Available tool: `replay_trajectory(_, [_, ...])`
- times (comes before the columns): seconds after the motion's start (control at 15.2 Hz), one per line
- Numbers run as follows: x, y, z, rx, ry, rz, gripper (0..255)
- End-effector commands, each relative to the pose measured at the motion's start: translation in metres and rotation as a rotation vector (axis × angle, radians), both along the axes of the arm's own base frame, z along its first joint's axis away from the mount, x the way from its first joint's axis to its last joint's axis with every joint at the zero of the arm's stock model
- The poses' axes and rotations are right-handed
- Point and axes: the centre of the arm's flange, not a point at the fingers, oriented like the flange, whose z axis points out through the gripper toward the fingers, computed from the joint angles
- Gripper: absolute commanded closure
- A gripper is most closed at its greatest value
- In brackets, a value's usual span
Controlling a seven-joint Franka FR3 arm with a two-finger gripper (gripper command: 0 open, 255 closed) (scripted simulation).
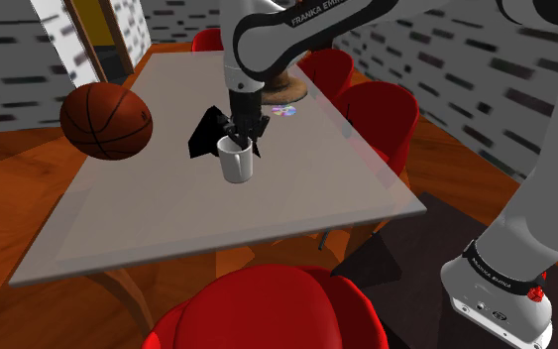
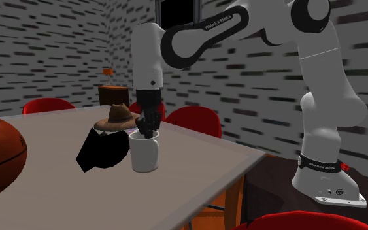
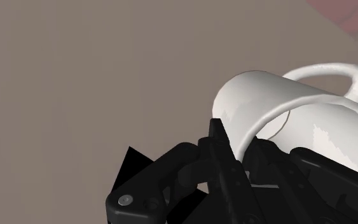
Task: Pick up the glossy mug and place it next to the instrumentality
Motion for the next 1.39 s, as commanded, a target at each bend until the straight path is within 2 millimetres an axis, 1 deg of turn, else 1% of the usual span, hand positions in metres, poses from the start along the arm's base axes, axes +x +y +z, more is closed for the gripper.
replay_trajectory(0.0, [0.0,0.0,0.011,0.0,0.0,0.0,255])
replay_trajectory(1.32, [0.0,0.0,0.117,0.0,0.0,0.0,255])
